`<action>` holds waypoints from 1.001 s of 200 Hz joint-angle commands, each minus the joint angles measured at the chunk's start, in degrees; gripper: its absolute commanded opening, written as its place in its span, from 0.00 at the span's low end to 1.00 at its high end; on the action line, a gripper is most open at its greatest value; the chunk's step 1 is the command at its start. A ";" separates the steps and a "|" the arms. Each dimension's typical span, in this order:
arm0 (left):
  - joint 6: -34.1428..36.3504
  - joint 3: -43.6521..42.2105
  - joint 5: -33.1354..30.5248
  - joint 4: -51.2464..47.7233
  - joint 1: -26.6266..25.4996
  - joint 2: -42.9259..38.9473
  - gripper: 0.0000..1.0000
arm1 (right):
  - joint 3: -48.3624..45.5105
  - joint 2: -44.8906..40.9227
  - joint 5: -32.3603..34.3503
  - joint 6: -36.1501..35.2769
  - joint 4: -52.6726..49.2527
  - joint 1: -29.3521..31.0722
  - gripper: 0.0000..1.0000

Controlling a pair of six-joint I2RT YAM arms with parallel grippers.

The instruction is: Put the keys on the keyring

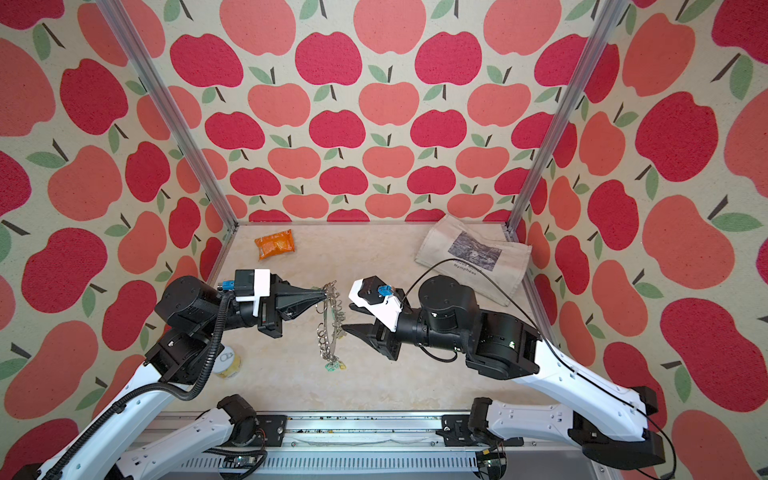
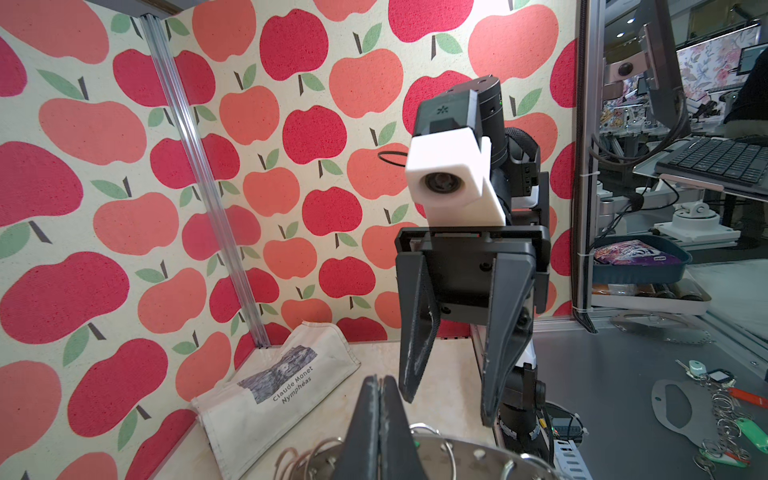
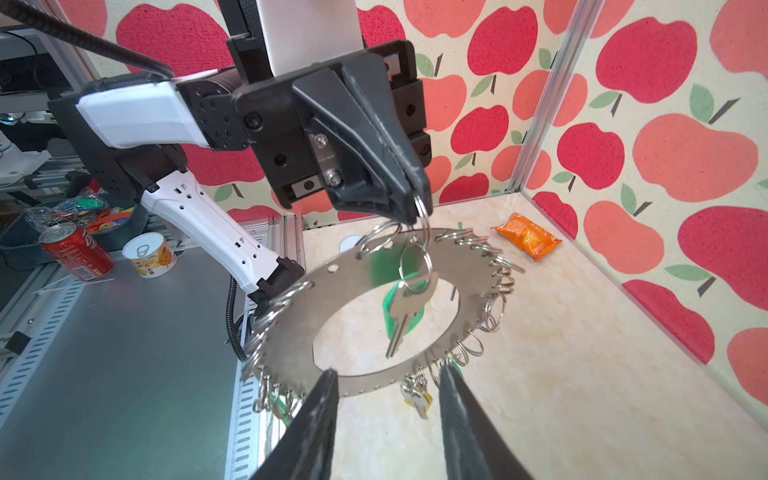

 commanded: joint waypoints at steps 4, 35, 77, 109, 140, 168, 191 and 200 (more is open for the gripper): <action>-2.15 0.26 2.51 6.46 0.24 -0.16 0.00 | 1.71 0.82 -2.21 -3.05 5.66 0.08 0.42; -2.40 0.32 3.21 6.39 0.24 -0.08 0.00 | 1.14 0.76 -2.92 -3.47 9.23 -1.06 0.41; -2.57 0.01 3.83 6.59 0.13 0.14 0.00 | 0.74 0.83 -6.11 -2.38 13.20 -2.81 0.39; -2.65 0.19 4.08 6.72 0.16 0.06 0.00 | 0.65 2.03 -9.64 -0.58 14.84 -5.85 0.31; -2.68 0.20 4.18 6.95 0.12 -0.03 0.00 | 0.39 3.41 -12.42 0.79 15.84 -6.26 0.26; -2.35 0.15 4.00 6.40 0.14 -0.45 0.00 | 0.30 3.90 -13.98 1.62 16.00 -6.53 0.25; -1.97 0.06 3.91 5.68 0.15 -0.82 0.00 | 0.14 3.51 -14.03 1.82 15.78 -6.71 0.24; -1.72 -0.02 3.83 5.33 0.15 -0.98 0.00 | 0.13 3.40 -14.36 2.03 15.85 -6.75 0.24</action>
